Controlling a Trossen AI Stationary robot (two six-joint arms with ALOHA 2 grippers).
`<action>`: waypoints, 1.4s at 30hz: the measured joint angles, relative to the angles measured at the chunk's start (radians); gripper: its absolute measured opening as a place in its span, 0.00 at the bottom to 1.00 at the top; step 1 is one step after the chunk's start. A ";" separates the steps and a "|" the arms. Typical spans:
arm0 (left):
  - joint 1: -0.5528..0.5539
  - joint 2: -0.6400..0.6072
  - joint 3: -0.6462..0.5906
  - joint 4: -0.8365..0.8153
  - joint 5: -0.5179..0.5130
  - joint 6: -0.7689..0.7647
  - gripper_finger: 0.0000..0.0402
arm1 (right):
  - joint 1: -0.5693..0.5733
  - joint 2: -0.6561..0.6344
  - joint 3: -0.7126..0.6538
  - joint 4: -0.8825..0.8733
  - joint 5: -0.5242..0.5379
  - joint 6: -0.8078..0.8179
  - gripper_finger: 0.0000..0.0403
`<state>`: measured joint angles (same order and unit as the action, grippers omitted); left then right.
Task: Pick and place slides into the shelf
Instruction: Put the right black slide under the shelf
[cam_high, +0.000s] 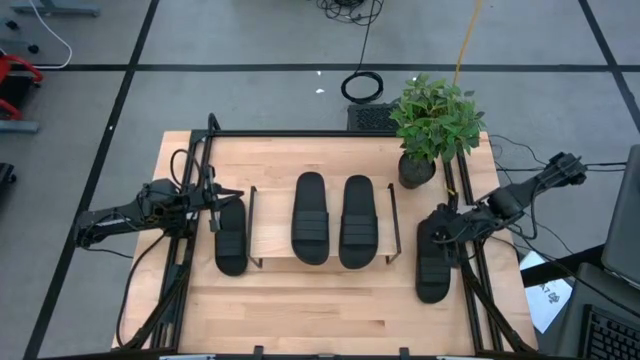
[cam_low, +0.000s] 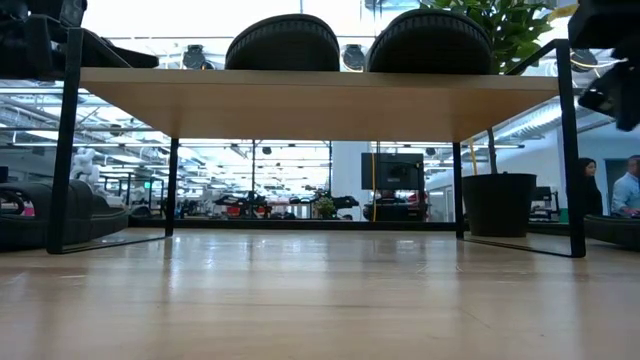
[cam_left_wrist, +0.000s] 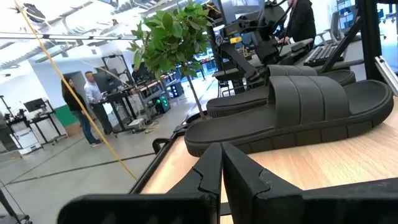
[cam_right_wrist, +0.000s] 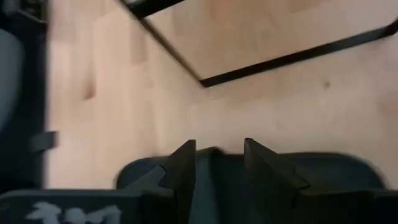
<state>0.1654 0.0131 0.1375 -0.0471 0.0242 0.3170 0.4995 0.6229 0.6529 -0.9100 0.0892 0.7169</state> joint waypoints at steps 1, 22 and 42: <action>0.000 0.000 0.000 0.000 0.000 0.005 0.05 | 0.000 -0.006 0.000 0.002 -0.015 0.013 0.31; 0.000 0.000 0.000 -0.001 0.000 0.019 0.05 | 0.114 0.093 -0.005 0.270 -0.068 0.146 0.29; 0.000 0.000 0.000 0.000 0.000 -0.033 0.05 | 0.492 0.394 -0.005 0.494 0.040 0.674 0.16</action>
<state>0.1650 0.0132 0.1375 -0.0475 0.0238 0.2840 0.9915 1.0170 0.6479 -0.4162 0.1295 1.3905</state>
